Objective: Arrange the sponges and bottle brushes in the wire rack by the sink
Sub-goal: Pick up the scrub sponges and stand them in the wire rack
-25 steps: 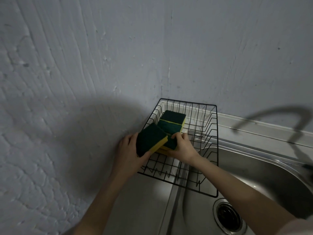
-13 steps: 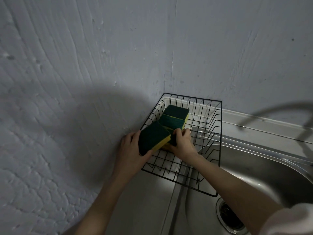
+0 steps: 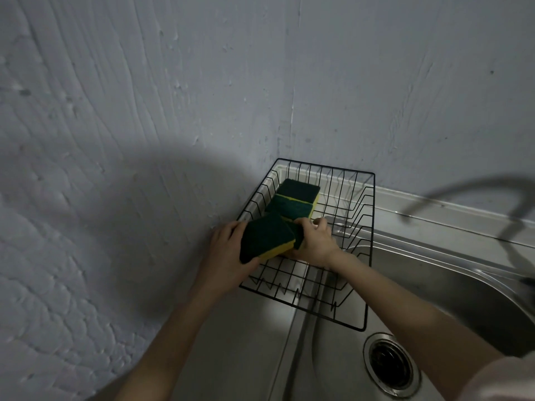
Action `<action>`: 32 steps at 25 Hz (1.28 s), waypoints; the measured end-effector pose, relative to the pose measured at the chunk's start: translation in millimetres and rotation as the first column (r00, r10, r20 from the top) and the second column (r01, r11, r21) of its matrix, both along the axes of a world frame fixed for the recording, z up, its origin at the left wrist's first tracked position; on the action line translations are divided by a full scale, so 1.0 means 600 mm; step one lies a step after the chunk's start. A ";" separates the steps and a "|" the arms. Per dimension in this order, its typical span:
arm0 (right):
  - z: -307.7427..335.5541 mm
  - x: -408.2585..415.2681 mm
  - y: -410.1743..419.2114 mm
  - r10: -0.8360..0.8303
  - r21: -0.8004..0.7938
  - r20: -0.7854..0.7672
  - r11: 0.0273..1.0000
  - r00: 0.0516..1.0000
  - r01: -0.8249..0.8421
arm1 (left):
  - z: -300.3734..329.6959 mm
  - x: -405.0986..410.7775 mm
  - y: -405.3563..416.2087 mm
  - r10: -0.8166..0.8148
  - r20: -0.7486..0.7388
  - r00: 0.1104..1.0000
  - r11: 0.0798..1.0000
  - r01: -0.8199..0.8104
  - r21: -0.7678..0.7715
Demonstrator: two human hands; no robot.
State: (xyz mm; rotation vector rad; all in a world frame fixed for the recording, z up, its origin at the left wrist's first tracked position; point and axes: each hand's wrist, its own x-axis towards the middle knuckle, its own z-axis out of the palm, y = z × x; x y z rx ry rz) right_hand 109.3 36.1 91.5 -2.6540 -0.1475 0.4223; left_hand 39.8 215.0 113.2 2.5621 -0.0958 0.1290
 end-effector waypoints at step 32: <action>-0.007 -0.041 0.010 -0.100 0.436 -0.449 0.843 0.888 0.315 | -0.038 0.043 -0.020 -0.171 -0.329 0.929 0.968 0.221 0.121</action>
